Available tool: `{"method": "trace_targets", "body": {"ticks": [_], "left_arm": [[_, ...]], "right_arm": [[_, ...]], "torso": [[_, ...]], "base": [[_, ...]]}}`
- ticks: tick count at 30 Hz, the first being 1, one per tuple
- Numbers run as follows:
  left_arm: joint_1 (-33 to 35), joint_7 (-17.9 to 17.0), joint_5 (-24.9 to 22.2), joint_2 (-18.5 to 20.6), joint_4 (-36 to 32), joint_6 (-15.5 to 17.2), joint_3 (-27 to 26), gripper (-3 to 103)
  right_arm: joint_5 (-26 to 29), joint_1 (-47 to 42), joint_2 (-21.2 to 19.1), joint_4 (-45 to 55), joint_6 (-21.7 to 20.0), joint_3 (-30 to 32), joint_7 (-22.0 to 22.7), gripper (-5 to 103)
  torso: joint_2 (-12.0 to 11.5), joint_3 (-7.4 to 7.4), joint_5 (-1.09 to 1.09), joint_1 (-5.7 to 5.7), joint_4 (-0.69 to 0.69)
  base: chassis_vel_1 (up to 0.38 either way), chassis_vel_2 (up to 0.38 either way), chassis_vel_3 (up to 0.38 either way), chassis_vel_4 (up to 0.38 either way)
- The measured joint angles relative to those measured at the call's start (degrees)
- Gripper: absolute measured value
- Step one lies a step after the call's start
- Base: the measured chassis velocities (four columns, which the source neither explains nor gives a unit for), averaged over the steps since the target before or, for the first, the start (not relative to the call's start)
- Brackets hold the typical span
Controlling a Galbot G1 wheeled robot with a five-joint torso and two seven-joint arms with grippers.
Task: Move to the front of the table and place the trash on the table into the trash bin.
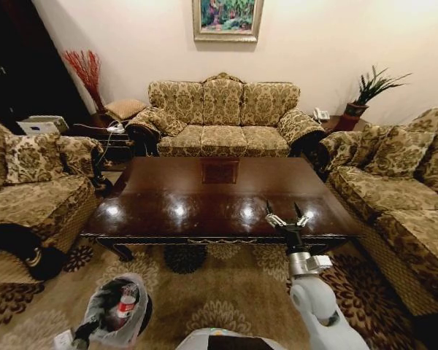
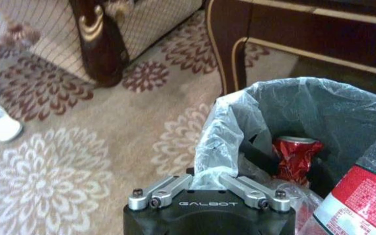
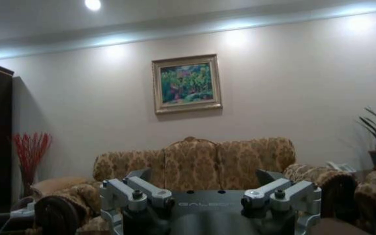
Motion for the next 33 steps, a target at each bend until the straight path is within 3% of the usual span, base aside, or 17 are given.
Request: {"method": "trace_targets", "body": {"ticks": [13,33], "left_arm": [[-4.2,0.0,-3.4,0.6,9.5,-2.4,-1.2,2],[-2.2,-3.6,-10.9,0.4,9.9,0.4,-5.1,2]], "right_arm": [[0.0,-2.8,-1.4,2.1,-0.6,2.3,0.2,100],[-0.3,-4.2,-1.8,3.7,-0.6,3.3,0.2,100]], "torso": [[-4.1,-2.23,0.0,-1.87,0.01],[-9.5,-5.27,0.0,-4.25,0.02]], "base": [[0.0,0.0,0.0,0.0],[0.0,0.0,0.0,0.0]]}}
